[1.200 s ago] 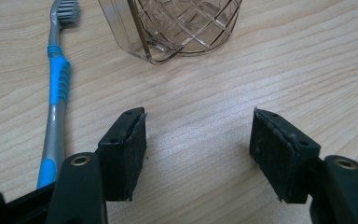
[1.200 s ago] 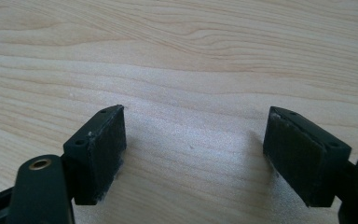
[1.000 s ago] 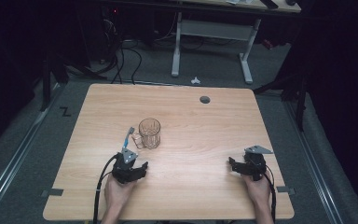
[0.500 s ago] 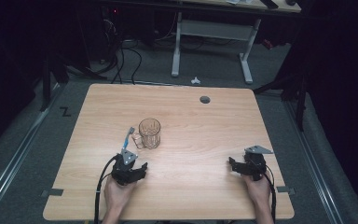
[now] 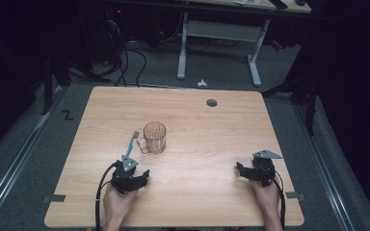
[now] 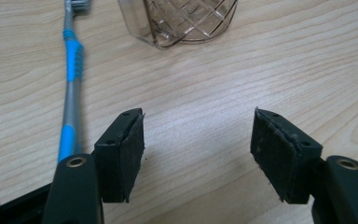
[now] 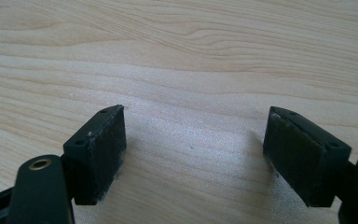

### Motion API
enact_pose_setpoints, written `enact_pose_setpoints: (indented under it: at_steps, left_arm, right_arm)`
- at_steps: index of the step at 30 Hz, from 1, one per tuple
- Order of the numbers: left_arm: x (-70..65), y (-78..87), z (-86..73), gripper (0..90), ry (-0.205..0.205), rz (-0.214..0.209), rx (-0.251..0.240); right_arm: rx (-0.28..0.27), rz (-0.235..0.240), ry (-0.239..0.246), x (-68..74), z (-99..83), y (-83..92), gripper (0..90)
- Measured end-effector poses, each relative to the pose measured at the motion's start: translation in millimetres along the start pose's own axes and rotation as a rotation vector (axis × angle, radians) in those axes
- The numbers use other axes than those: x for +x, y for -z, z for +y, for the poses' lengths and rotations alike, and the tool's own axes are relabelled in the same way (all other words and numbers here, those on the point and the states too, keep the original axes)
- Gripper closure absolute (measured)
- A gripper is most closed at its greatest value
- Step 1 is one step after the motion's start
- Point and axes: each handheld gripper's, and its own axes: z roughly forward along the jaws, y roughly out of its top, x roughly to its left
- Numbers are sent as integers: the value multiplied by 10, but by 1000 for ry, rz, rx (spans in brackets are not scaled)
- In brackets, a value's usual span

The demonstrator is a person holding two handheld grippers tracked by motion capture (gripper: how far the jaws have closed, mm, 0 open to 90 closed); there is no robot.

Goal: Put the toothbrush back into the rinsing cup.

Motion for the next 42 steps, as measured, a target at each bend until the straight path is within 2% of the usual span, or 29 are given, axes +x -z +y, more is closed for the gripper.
enact_pose_setpoints:
  at_steps: [6, 14, 23, 30, 35, 39, 42]
  left_arm:
    - [57, 71, -20, 354, 13, 9, -1]
    - [127, 126, -15, 363, 30, 13, -29]
    - [188, 176, -15, 365, 37, 18, -26]
    - [267, 198, 36, 364, 26, 16, -19]
    - [330, 246, 101, 365, 33, 10, -24]
    - [353, 280, 130, 365, 19, 12, -10]
    - [371, 295, 128, 363, 29, 10, 4]
  right_arm:
    - [0, -3, -3, -1, 0, 0, 213]
    - [1, -5, -5, -2, 0, 0, 213]
    - [1, -6, -6, -2, 0, 1, 213]
    - [1, -6, -6, -3, 0, 1, 213]
    - [1, -6, -6, -3, 0, 0, 213]
    - [1, -6, -6, -2, 0, 1, 213]
    - [1, -6, -6, -2, 0, 1, 213]
